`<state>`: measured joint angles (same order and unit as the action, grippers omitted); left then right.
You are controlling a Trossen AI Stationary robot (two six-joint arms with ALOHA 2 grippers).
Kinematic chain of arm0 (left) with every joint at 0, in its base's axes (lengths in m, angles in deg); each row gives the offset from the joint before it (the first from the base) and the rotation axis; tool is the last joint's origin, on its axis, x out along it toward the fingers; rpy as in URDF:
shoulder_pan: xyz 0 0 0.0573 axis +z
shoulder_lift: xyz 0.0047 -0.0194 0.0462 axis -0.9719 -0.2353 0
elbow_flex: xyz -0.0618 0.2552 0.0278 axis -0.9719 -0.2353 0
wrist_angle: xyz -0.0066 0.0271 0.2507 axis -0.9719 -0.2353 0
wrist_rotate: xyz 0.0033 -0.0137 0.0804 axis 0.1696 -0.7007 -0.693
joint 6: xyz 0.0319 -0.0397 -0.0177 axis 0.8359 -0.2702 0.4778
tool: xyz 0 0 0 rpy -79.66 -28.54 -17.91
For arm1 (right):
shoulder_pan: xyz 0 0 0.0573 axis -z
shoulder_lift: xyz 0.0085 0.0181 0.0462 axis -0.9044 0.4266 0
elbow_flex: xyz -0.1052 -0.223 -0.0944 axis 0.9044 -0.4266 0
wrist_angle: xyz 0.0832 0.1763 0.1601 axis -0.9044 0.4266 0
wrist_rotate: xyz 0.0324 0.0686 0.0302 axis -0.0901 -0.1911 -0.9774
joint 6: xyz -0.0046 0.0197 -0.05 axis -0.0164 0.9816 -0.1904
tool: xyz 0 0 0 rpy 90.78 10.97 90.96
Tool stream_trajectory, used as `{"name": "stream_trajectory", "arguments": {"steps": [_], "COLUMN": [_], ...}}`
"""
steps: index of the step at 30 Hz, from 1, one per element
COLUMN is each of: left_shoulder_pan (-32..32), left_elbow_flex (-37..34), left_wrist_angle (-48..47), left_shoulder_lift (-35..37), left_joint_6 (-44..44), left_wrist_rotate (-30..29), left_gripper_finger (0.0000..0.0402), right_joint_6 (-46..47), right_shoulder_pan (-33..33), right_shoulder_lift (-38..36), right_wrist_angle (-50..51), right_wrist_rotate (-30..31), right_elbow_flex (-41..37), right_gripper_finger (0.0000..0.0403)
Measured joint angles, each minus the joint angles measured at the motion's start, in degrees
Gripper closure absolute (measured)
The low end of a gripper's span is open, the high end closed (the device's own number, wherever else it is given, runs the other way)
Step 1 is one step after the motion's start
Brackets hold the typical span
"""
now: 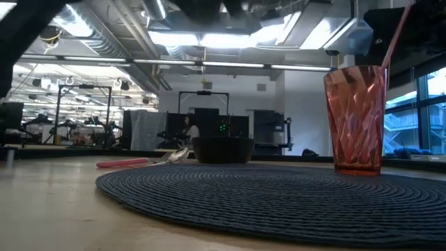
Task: Pick & Place Utensil
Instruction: Put the black bowl in the center of the gray mat
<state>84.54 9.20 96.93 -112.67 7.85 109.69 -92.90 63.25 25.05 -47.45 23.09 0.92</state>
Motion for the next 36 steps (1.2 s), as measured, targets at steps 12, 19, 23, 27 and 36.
{"name": "stream_trajectory", "arguments": {"steps": [12,19,23,27,36], "left_shoulder_pan": [-17.6,-26.8,-25.2,-21.6,-19.0], "left_elbow_flex": [-9.8,-28.0,-44.2,-60.5,-88.4], "left_wrist_angle": [-84.4,-82.8,-69.4,-57.5,-38.1], "left_shoulder_lift": [34.2,49.8,65.1,85.0,115.2], "left_joint_6": [54.0,50.8,52.1,53.1,61.6], "left_wrist_rotate": [-57.0,-84.3,-85.9,-87.4,-85.6], "left_gripper_finger": [0.0398,0.0399,0.04,0.04,0.0401], "right_joint_6": [-0.5,0.7,1.7,2.7,3.9], "right_shoulder_pan": [0.0,0.0,0.0,0.0,0.1], "right_shoulder_lift": [0.0,0.0,0.0,-0.1,-0.2], "right_wrist_angle": [-0.8,-2.8,-3.2,-2.4,-0.4], "right_wrist_rotate": [0.0,0.0,-0.5,-1.1,-2.6], "right_elbow_flex": [0.0,0.0,0.0,0.0,1.0], "right_gripper_finger": [0.0375,0.0375,0.0392,0.0397,0.04]}}
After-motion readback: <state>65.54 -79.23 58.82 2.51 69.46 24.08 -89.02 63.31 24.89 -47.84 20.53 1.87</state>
